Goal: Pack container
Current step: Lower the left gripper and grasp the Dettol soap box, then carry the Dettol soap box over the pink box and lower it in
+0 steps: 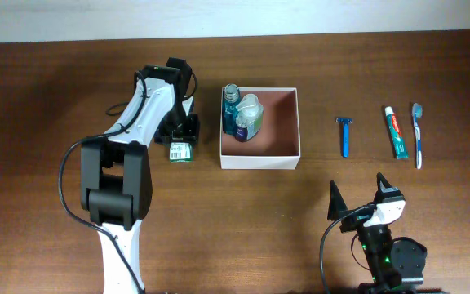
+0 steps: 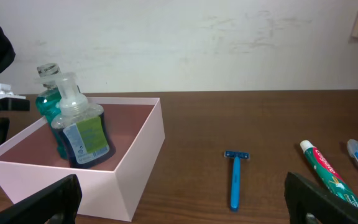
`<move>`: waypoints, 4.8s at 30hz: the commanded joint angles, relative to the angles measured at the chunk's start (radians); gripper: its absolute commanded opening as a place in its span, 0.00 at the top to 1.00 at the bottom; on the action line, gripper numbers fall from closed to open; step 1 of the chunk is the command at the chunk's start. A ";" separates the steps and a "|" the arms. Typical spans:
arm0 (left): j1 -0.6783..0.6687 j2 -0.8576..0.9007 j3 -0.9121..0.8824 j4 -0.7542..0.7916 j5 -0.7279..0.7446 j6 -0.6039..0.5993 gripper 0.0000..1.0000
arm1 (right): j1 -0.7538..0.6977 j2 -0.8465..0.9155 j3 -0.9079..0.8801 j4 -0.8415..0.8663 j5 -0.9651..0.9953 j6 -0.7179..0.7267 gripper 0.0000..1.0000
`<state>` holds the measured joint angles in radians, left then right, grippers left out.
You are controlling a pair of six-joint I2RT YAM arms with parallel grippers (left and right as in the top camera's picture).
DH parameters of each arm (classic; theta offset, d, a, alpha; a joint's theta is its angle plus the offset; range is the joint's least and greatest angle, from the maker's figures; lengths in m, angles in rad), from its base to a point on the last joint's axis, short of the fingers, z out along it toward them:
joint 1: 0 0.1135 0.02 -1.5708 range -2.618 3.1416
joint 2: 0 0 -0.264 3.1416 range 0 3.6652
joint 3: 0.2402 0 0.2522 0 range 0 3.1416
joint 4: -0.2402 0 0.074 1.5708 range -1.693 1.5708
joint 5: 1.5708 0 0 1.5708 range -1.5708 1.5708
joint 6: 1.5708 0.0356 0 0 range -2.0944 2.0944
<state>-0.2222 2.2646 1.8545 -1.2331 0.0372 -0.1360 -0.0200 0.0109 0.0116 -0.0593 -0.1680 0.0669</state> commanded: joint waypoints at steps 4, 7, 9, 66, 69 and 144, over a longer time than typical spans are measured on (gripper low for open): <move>0.020 -0.006 -0.009 0.003 -0.060 -0.028 0.39 | -0.008 -0.007 -0.006 -0.003 -0.012 -0.007 0.01; 0.035 -0.006 -0.009 0.003 -0.059 -0.031 0.39 | -0.008 -0.007 -0.006 -0.003 -0.012 -0.007 0.01; 0.042 -0.006 -0.009 0.003 -0.059 -0.031 0.38 | -0.008 -0.007 -0.006 -0.004 -0.012 -0.007 0.01; 0.069 0.013 0.152 -0.045 0.001 -0.042 0.73 | -0.008 -0.007 -0.006 -0.004 -0.012 -0.007 0.01; 0.076 0.013 0.332 -0.130 0.001 -0.042 0.73 | -0.008 -0.007 -0.006 -0.003 -0.012 -0.007 0.01; -0.444 0.407 1.088 -0.415 -0.105 0.040 0.44 | -0.008 -0.007 -0.006 -0.003 -0.012 -0.007 0.01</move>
<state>-0.6708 2.6595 2.9360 -1.6428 -0.0570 -0.1074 -0.0200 0.0113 0.0116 -0.0593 -0.1680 0.0669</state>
